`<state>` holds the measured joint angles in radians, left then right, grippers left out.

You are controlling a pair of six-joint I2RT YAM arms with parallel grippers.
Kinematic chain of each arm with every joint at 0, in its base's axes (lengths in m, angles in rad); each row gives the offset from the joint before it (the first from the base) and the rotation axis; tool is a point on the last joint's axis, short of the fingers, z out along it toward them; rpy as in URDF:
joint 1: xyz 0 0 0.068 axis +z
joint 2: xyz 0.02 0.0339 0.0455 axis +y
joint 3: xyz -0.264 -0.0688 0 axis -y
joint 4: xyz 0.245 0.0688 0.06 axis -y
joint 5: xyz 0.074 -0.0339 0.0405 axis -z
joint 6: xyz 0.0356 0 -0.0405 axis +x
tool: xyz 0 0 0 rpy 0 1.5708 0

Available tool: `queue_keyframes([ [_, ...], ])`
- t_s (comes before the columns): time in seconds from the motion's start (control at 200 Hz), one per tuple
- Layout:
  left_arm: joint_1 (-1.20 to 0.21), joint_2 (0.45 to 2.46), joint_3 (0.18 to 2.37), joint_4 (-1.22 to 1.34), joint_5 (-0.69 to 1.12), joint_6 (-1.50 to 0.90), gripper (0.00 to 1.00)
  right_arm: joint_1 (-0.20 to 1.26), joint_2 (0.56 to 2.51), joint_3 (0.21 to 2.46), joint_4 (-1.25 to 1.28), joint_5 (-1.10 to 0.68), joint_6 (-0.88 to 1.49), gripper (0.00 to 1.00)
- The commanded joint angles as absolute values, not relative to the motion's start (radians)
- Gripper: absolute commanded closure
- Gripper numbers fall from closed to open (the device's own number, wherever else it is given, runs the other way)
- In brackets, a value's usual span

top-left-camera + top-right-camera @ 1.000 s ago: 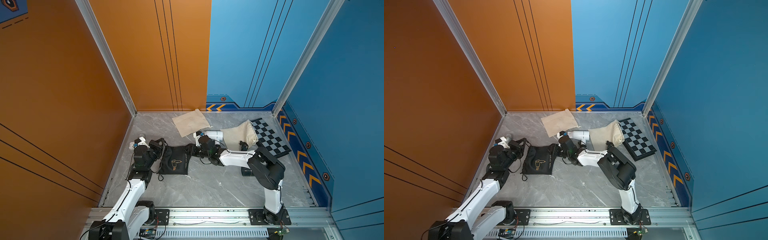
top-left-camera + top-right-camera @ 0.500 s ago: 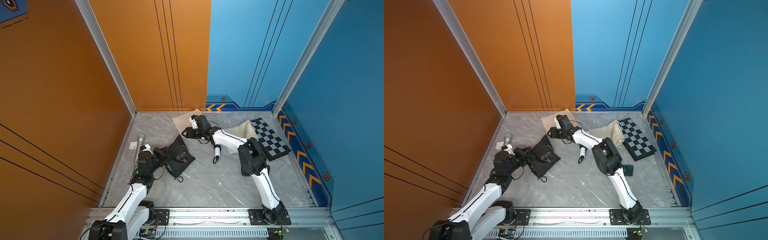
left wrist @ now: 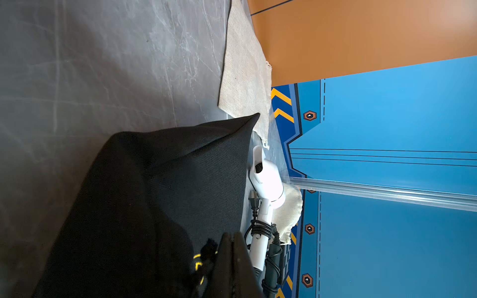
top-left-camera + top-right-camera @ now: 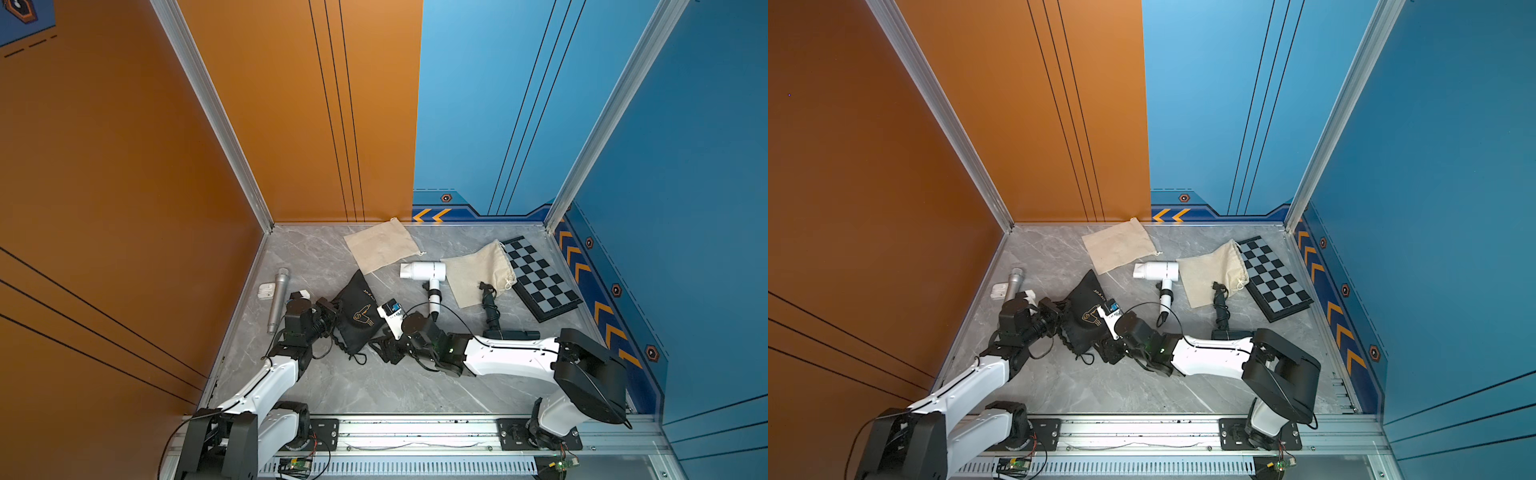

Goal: Pack away hair dryers
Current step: Pull the drawstrings on both sides of the drawstring bag.

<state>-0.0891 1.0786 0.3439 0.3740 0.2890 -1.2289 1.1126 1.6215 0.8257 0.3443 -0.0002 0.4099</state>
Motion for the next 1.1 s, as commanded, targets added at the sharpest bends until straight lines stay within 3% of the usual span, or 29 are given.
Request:
queue_keyframes([
  [0.0,-0.073,1.124,0.415,0.373,0.303,-1.198,1.00,1.177,1.661,0.787,0.523,0.154,0.356,0.40],
  [0.235,-0.034,1.240,0.514,0.391,0.338,-1.201,1.00,1.267,1.820,0.810,0.619,0.198,0.383,0.40],
  [0.791,-0.017,1.270,0.531,0.427,0.342,-1.203,1.00,1.218,2.039,0.992,0.536,0.100,0.362,0.41],
  [1.096,0.000,1.276,0.537,0.436,0.347,-1.212,1.00,1.220,2.104,1.070,0.422,0.121,0.377,0.62],
])
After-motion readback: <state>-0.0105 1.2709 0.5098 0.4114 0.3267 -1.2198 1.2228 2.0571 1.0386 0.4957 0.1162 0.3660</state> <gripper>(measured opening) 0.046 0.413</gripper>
